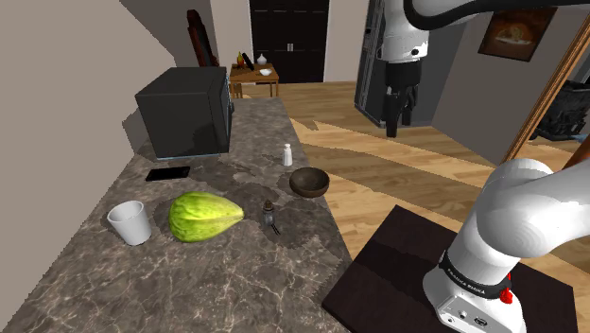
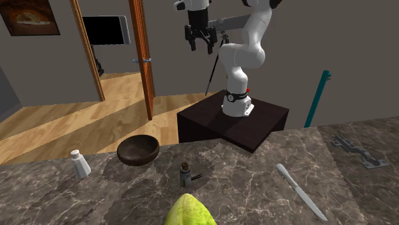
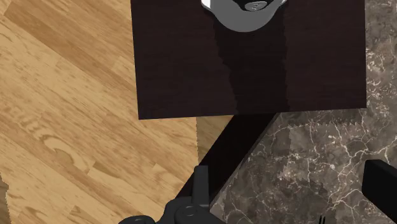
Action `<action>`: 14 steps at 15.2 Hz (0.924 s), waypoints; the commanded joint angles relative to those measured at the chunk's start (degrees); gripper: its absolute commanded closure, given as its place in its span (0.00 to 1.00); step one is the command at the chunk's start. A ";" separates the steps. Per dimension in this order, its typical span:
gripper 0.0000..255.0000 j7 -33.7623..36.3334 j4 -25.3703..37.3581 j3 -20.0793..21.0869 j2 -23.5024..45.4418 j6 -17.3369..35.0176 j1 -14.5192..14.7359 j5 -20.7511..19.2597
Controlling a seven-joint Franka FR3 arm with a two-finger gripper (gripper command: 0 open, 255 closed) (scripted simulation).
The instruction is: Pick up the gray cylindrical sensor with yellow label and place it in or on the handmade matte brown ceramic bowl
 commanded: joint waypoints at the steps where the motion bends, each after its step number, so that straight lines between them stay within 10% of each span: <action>1: 0.00 0.00 0.00 0.00 0.00 0.00 0.00 0.00; 14: 0.00 10.93 2.51 6.00 24.39 19.88 3.06 6.69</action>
